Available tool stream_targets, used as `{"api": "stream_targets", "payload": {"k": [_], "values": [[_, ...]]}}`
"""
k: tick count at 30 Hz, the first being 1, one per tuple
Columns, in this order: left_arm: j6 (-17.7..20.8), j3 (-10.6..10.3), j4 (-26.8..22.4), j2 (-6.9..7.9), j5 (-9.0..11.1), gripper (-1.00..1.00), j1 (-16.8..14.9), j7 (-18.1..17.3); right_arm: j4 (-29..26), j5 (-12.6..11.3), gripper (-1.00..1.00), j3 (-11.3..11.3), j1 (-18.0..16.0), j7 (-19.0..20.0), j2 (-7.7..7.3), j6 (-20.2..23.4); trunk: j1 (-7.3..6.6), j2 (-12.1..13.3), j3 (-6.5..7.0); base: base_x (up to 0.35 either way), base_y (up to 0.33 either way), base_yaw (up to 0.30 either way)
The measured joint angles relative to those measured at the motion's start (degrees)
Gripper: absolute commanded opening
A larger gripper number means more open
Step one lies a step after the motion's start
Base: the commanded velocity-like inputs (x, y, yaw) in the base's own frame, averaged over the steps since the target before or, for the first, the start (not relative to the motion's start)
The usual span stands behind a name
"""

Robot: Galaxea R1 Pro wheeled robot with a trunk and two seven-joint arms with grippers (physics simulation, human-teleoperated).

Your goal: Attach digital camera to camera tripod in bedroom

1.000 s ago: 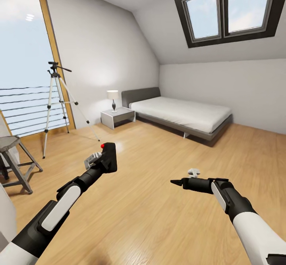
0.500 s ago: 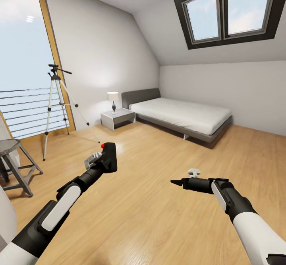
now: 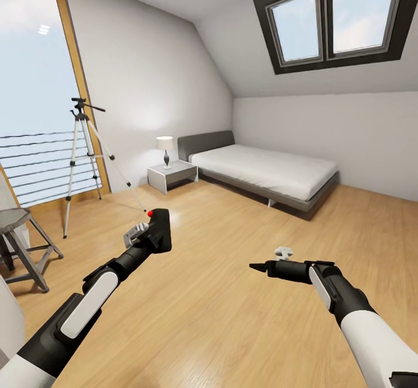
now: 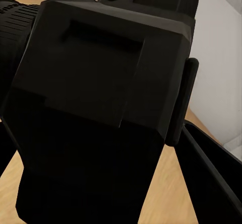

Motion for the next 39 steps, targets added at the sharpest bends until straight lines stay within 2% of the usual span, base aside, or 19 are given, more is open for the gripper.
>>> {"api": "stream_targets", "payload": {"k": [39], "values": [[0.0,0.0,0.1,0.04,0.0,-1.00,0.0,0.0,0.0,0.0,1.00,0.0,0.0,0.0,0.00,0.0,-8.57,15.6,7.00,0.000,0.000,0.000]]}}
